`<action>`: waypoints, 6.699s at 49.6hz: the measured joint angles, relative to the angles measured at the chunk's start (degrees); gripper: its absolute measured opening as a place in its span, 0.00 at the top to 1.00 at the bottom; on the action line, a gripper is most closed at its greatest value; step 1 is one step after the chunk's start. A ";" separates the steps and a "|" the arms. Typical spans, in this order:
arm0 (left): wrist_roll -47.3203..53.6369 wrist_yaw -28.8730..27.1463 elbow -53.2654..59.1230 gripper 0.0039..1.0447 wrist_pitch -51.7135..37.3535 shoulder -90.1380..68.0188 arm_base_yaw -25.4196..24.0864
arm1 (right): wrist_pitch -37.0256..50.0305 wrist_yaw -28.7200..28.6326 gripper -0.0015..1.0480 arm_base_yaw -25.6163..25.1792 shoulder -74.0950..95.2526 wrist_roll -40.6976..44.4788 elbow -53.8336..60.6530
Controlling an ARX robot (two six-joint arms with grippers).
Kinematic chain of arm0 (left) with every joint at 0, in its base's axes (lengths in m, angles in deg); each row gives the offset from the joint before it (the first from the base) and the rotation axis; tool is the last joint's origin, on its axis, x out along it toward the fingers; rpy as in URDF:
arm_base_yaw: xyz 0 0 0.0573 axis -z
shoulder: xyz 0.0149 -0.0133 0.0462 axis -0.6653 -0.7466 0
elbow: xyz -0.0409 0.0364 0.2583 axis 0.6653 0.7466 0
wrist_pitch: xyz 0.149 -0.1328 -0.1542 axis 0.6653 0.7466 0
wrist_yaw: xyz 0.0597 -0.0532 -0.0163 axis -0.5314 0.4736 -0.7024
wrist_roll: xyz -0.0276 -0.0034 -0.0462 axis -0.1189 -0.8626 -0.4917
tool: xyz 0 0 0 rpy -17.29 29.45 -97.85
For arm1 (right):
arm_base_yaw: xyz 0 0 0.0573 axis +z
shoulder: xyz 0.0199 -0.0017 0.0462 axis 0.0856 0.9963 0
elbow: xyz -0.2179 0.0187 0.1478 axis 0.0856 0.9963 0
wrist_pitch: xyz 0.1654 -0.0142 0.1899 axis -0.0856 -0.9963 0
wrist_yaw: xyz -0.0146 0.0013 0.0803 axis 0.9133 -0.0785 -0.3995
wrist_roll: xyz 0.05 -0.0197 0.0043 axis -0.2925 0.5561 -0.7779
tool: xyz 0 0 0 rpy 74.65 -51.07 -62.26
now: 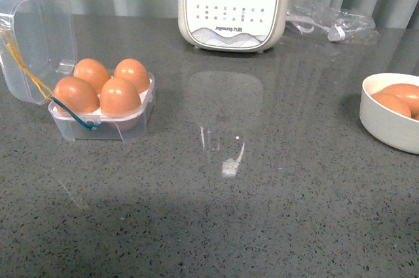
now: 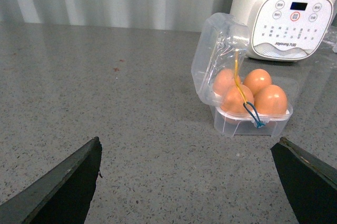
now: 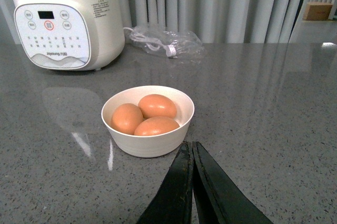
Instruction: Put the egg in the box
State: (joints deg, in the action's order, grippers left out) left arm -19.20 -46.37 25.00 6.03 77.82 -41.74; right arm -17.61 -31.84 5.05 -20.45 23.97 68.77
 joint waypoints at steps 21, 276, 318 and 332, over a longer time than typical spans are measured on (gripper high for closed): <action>0.00 0.02 0.00 0.06 0.00 0.00 0.00 | -13.44 -0.02 0.97 -0.02 -13.31 0.02 -0.02; -0.02 0.02 0.02 0.97 -20.87 -20.57 0.00 | -13.73 -0.02 0.07 -0.02 -13.38 0.04 -0.02; 0.00 0.02 0.00 0.97 0.00 -0.02 0.02 | -13.73 -0.02 0.07 -0.02 -13.38 0.02 -0.02; -0.02 0.02 0.00 0.49 0.00 0.00 0.02 | -13.73 -0.02 0.07 -0.02 -13.38 0.04 -0.02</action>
State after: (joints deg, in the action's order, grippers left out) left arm -19.22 -46.34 25.00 6.03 77.82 -41.72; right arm -31.34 -31.86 5.03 -33.82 24.01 68.75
